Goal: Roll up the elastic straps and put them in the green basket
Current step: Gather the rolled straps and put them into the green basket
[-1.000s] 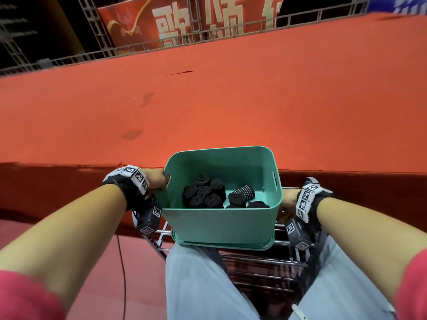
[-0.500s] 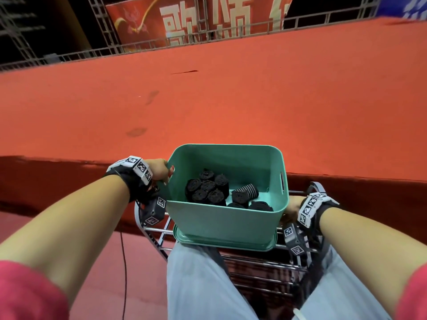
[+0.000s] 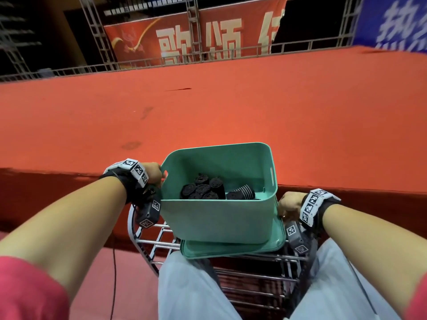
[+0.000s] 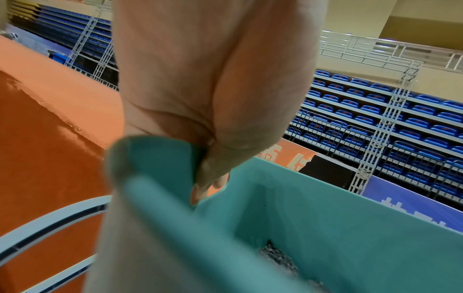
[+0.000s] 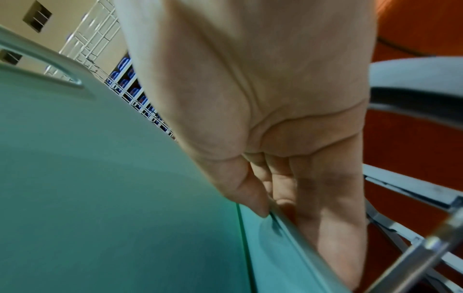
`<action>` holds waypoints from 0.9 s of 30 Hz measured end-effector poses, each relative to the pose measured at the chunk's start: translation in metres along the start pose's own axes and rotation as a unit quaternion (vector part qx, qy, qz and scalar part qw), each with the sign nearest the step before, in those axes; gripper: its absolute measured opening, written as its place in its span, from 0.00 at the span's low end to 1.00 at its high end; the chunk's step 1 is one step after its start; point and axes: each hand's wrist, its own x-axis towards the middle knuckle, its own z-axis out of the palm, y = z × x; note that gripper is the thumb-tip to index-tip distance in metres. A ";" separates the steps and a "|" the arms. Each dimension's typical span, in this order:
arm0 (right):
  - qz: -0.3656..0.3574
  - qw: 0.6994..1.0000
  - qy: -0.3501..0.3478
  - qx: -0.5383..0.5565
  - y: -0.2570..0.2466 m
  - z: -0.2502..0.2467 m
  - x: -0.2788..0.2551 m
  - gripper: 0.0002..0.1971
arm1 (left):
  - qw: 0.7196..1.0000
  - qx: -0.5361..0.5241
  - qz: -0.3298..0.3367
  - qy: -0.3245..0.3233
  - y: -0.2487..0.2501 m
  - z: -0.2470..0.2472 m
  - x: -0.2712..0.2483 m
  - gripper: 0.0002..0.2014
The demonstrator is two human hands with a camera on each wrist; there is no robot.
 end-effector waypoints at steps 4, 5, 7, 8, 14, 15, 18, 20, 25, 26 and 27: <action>0.021 0.998 0.044 -0.037 -0.001 -0.013 -0.006 0.12 | 0.997 0.069 -0.006 0.042 0.009 0.002 -0.008 0.08; 0.021 0.998 0.043 -0.045 -0.003 -0.017 -0.009 0.13 | 0.995 0.088 -0.009 0.050 0.008 0.002 -0.008 0.10; 0.013 0.997 0.054 -0.059 -0.006 -0.024 -0.014 0.14 | 0.992 0.107 -0.012 0.065 0.006 0.001 -0.008 0.11; 0.015 0.996 0.056 -0.063 -0.006 -0.028 -0.017 0.14 | 0.991 0.110 -0.010 0.070 0.004 0.001 -0.006 0.12; 0.023 0.997 0.061 -0.034 -0.020 -0.043 -0.036 0.16 | 0.990 0.097 -0.017 0.098 -0.002 -0.008 -0.002 0.14; 0.021 0.997 0.064 -0.027 -0.023 -0.044 -0.039 0.16 | 0.991 0.091 -0.015 0.101 -0.004 -0.009 -0.004 0.14; 0.008 0.996 0.087 -0.014 -0.032 -0.052 -0.053 0.11 | 0.991 0.078 -0.007 0.109 -0.011 -0.012 -0.002 0.15; 0.003 0.994 0.108 -0.008 -0.037 -0.059 -0.062 0.06 | 0.990 0.076 -0.013 0.114 -0.015 -0.015 -0.005 0.14; -0.003 0.990 0.136 -0.026 -0.042 -0.075 -0.080 0.09 | 0.987 0.082 -0.002 0.135 -0.028 -0.016 -0.007 0.18; -0.005 0.990 0.139 -0.026 -0.043 -0.076 -0.082 0.07 | 0.987 0.076 -0.004 0.140 -0.033 -0.017 -0.002 0.17; -0.007 0.989 0.144 -0.025 -0.046 -0.077 -0.085 0.06 | 0.988 0.072 -0.008 0.140 -0.038 -0.017 0.003 0.17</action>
